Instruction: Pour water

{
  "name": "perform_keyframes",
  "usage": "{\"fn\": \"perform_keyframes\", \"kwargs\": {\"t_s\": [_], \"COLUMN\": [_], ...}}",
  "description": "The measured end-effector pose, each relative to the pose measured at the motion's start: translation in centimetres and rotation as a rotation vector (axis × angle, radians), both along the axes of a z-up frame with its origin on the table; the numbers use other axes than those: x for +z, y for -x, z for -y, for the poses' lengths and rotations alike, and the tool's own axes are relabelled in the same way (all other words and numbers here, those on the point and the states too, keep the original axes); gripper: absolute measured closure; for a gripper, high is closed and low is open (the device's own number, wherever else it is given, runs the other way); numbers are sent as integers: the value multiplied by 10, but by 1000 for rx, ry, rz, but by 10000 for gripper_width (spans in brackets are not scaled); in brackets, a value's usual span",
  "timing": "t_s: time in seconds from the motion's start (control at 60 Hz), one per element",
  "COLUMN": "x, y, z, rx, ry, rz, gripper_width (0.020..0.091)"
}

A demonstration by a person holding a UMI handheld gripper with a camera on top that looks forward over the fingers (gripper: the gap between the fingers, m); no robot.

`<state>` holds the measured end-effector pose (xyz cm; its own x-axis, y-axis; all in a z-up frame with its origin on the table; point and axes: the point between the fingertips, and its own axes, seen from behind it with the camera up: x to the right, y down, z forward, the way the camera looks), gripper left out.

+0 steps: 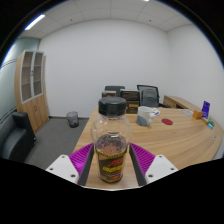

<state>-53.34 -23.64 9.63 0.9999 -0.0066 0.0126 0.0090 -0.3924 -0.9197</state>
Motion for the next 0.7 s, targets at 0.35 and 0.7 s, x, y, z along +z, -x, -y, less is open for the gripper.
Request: {"fn": "perform_keyframes", "kwargs": {"t_s": [0.35,0.7], "x": [1,103], "y": [8,18], "z": [-21,-113], "rx": [69,100], "ry": [-87,-154], "rz": [3,-406], "gripper_width": [758,759]}}
